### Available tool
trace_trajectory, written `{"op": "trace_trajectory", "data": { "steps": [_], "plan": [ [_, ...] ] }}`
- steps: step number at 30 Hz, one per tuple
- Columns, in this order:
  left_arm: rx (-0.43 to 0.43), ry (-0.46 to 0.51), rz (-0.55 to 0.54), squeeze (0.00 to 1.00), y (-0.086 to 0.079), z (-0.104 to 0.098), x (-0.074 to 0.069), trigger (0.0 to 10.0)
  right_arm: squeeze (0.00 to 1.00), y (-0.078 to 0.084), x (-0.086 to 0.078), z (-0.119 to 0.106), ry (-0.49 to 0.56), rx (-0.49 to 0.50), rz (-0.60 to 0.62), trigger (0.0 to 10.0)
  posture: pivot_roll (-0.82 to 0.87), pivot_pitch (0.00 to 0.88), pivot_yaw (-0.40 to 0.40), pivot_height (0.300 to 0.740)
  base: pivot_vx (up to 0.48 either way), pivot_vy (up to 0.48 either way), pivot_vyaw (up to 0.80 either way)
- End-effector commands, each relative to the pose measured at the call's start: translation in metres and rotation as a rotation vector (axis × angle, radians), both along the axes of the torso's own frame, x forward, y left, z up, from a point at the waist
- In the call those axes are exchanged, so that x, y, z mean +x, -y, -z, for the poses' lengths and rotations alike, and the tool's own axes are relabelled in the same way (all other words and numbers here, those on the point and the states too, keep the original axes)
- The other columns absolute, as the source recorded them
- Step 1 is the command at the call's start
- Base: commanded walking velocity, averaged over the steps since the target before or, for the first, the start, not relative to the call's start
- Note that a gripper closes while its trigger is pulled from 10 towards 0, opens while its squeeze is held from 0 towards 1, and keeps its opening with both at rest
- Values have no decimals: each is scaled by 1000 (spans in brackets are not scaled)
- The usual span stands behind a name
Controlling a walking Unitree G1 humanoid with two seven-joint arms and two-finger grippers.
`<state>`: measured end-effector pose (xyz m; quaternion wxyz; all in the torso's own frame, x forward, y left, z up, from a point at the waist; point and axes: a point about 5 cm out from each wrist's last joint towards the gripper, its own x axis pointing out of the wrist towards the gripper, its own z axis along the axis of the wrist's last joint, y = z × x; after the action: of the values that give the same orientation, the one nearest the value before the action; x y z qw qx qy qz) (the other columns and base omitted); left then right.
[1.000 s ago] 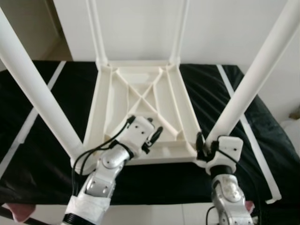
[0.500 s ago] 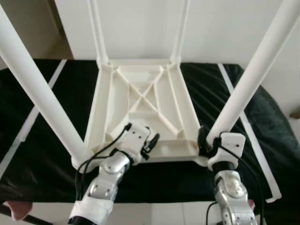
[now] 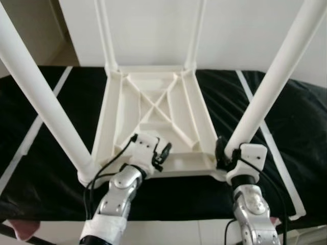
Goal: Building children table
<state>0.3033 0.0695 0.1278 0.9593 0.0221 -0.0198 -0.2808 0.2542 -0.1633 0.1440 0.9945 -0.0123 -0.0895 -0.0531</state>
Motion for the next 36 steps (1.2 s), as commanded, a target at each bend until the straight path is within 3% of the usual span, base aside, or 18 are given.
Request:
{"op": "trace_trajectory", "data": {
  "steps": [1,8,15,18,19,20,21,23,28,33,36],
  "plan": [
    [0,-16,26,1000,1,3,-2,10000,0,1,1,1,0,2,0,10000,-140,99,3,740,0,0,0],
    [-19,55,33,1000,2,-15,-3,10000,0,1,1,0,3,2,-2,10000,-141,100,0,740,0,0,0],
    [-127,180,30,1000,4,-60,3,10000,0,2,2,-1,6,0,-1,10000,-141,101,-4,740,0,0,0],
    [-106,130,10,1000,2,-43,3,10000,0,2,2,-1,6,1,-2,10000,-144,101,-2,740,0,0,0],
    [-45,10,0,1000,1,-7,0,10000,0,2,2,-1,5,2,-1,10000,-144,99,-4,740,0,0,0],
    [4,-53,1,1000,1,14,-5,10000,0,2,2,-1,5,1,0,10000,-151,102,-2,740,0,0,0],
    [4,-53,1,1000,1,14,-5,10000,0,2,2,-1,5,1,0,10000,-151,102,-2,740,0,0,0],
    [42,-126,5,1000,2,37,-13,10000,0,2,1,-1,6,0,2,10000,-157,103,-3,740,0,0,0],
    [39,-133,17,1000,5,38,-17,10000,0,4,1,-2,9,-2,7,10000,-155,104,-3,740,0,0,0],
    [-14,-77,8,1000,8,14,-6,10000,0,5,2,-3,8,-4,6,10000,-153,102,-9,740,0,0,0],
    [-58,20,51,1000,12,-6,-7,10000,0,5,2,-3,10,-6,6,10000,-152,100,-8,740,0,0,0]
  ]
}}
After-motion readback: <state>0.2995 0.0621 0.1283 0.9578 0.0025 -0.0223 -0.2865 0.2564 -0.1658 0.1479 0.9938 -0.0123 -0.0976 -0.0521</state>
